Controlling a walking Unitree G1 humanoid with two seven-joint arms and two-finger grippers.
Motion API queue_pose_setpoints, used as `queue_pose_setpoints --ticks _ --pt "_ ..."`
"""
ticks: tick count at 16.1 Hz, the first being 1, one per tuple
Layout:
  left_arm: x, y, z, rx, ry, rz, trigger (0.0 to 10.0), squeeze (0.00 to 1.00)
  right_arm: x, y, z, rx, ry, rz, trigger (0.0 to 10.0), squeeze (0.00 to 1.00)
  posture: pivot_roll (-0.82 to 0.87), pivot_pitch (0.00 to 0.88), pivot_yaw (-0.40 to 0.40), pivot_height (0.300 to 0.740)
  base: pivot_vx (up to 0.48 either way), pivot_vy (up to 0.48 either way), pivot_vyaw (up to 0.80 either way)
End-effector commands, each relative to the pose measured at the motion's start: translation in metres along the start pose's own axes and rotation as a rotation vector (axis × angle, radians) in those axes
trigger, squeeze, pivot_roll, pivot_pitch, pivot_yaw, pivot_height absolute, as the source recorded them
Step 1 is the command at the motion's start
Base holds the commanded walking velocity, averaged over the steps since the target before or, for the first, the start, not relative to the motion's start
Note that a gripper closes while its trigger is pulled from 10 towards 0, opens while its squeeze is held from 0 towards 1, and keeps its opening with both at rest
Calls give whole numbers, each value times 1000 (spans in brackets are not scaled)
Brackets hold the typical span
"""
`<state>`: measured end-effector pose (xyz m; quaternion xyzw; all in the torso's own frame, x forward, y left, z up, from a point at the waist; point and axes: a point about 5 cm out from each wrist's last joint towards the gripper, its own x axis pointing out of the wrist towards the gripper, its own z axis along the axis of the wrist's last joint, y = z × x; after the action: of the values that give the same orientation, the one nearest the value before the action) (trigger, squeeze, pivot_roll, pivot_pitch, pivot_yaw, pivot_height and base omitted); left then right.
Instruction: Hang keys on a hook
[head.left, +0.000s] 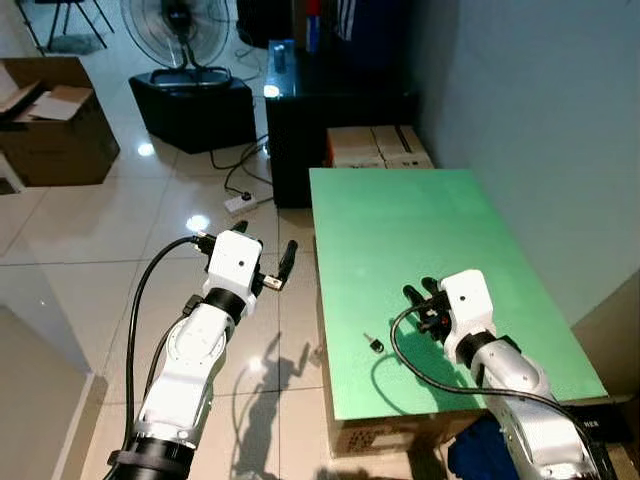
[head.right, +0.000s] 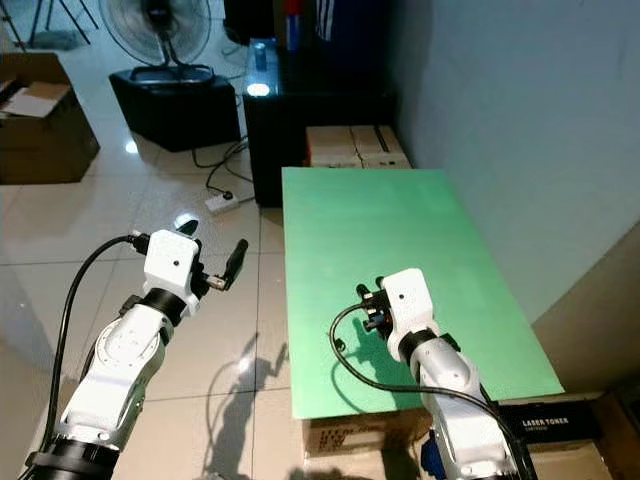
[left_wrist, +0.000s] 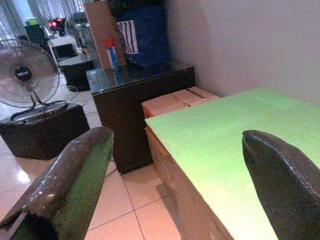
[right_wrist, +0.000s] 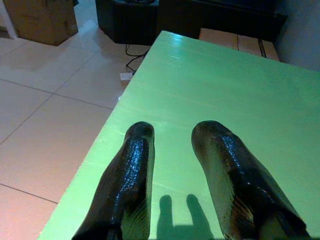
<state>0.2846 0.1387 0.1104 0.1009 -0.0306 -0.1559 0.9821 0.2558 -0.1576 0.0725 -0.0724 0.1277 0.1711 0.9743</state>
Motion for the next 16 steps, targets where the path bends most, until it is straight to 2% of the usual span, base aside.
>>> queue_pose_setpoints --ticks 1,2,3,5,7,10,11,14,16 --pt "1 1 1 19 -3 -11 10000 0 1 -4 -1 23 24 -8 10000 0 -123 28 -15 740 0 0 0" --pt "1 2 2 15 -8 -23 10000 0 3 -4 -3 26 36 4 10000 569 -120 31 -11 740 0 0 0" --pt "1 2 3 17 -7 -40 10000 0 6 -5 -6 59 57 17 10000 1000 -119 30 -8 740 0 0 0" --pt "2 1 3 19 -1 -68 10000 0 9 -5 -16 81 118 44 10000 1000 -117 36 -4 740 0 0 0" --pt "0 -5 1 23 9 -96 10000 0 9 0 -38 45 248 111 10000 1000 -113 41 -1 740 0 0 0" --pt "-2 -10 0 37 23 -143 10000 0 15 1 -54 126 295 113 10000 1000 -96 60 5 740 0 0 0" --pt "-7 -10 -2 39 41 -165 10000 0 20 -1 -59 218 313 74 10000 1000 -87 71 11 740 0 0 0" --pt "-12 -10 -4 59 66 -211 10000 0 22 0 -69 265 372 58 10000 1000 -79 76 21 740 0 0 0" --pt "-11 -9 -3 61 66 -209 10000 0 27 2 -71 310 378 64 10000 1000 -82 77 29 740 0 0 0"
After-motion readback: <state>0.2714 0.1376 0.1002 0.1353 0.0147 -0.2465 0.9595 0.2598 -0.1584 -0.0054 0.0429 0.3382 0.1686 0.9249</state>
